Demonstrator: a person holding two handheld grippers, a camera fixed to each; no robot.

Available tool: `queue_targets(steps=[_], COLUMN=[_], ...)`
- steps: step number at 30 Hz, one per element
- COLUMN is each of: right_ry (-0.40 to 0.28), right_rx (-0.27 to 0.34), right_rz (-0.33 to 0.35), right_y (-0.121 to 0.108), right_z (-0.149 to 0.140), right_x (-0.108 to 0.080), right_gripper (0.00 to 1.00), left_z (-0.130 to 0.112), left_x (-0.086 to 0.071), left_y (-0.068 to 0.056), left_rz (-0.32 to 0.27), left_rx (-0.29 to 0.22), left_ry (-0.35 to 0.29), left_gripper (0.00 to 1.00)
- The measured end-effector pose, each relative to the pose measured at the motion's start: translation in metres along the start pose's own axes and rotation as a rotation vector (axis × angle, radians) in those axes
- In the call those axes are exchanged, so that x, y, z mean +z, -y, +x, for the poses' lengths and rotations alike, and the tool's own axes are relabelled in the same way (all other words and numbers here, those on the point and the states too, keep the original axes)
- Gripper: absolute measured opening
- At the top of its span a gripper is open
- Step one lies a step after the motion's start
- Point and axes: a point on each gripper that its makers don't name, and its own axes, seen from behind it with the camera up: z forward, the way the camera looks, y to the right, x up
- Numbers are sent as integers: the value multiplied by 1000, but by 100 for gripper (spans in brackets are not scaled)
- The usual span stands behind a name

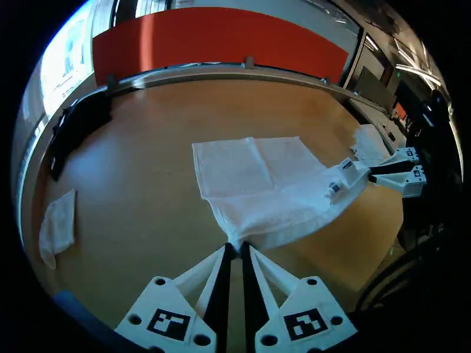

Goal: Fold towel

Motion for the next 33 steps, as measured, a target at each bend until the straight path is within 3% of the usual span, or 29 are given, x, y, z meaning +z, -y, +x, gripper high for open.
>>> queue_targets(steps=[6, 19, 25, 33], right_ry=[-2, -3, -4, -2], right_rx=[10, 5, 12, 16], right_rz=[1, -11, -24, -47], right_y=[1, -5, -19, -44], right_z=[4, 10, 18, 29], right_x=[-11, -7, 3, 30], right_gripper=[12, 12, 12, 12], left_z=[3, 15, 32, 62], left_x=[-11, -7, 5, 33], left_y=[-5, -3, 3, 19], left_rz=[-4, 1, 13, 45], left_rx=[1, -10, -14, 2], left_ry=[-8, -28, -48, -73], left_gripper=[13, 13, 13, 13])
